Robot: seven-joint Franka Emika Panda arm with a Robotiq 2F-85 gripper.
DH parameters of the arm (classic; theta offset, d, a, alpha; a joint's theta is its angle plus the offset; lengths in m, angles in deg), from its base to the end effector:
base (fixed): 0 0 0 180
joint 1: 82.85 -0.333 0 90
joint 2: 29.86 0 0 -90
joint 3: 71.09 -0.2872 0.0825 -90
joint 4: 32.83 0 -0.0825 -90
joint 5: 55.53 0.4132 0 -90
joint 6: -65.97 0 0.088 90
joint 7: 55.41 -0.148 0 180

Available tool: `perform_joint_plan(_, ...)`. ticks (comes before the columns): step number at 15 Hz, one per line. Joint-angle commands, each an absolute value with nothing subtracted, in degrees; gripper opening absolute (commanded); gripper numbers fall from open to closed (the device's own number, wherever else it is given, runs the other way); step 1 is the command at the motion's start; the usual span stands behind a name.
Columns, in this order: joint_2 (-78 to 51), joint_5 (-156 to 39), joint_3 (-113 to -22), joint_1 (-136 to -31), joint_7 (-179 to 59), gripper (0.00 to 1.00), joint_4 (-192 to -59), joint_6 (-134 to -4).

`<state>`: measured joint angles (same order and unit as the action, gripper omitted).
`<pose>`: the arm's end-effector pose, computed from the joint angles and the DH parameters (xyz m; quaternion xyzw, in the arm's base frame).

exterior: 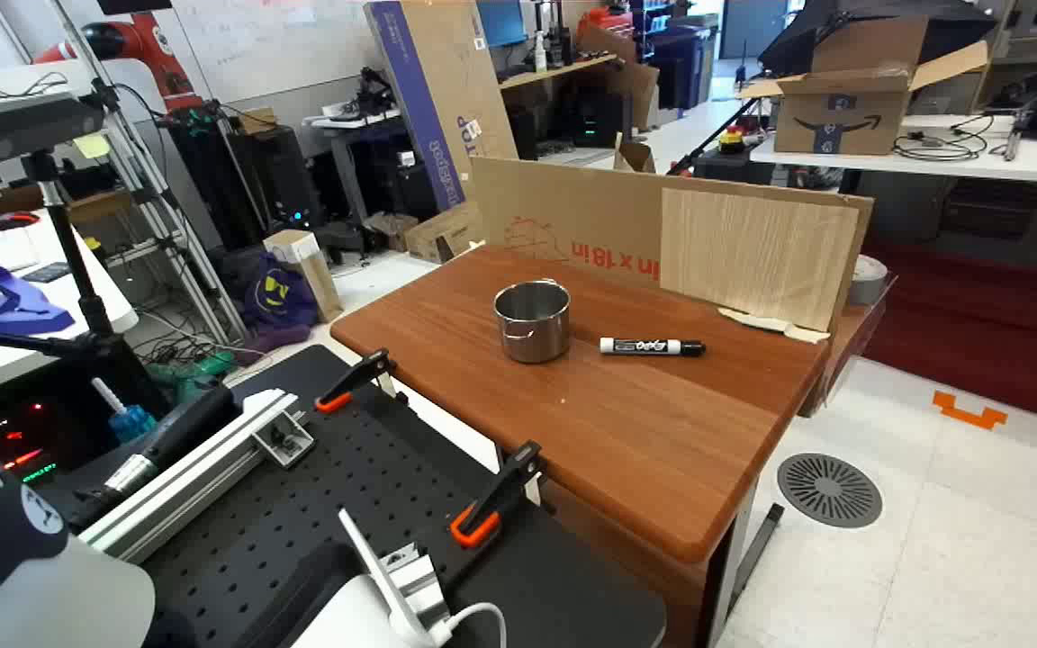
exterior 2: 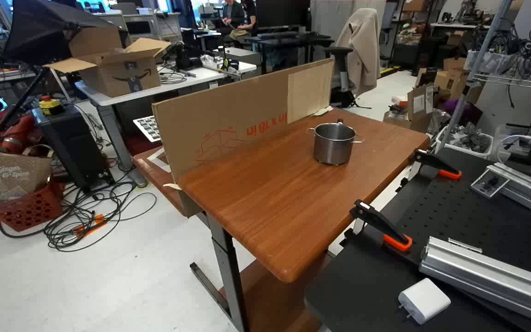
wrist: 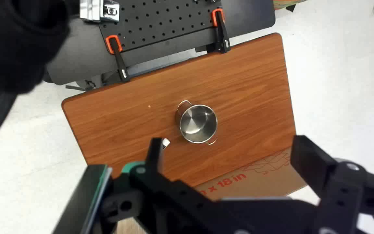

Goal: Put the black marker inside the pot

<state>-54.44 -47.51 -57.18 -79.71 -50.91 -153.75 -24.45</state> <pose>0.4335 -0.1196 0.5062 -0.9862 0.0995 0.0352 0.1278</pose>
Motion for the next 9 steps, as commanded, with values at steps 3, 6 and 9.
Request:
perform_joint_plan(3,-54.19,-46.96,-58.54,-77.96,-50.33,1.0,-153.54,-24.26)
perform_joint_plan(6,-52.11,-46.95,-59.34,-77.41,-52.77,1.0,-153.67,-26.92)
perform_joint_plan(9,-48.7,-46.49,-59.91,-77.01,-55.48,1.0,-153.67,-30.75)
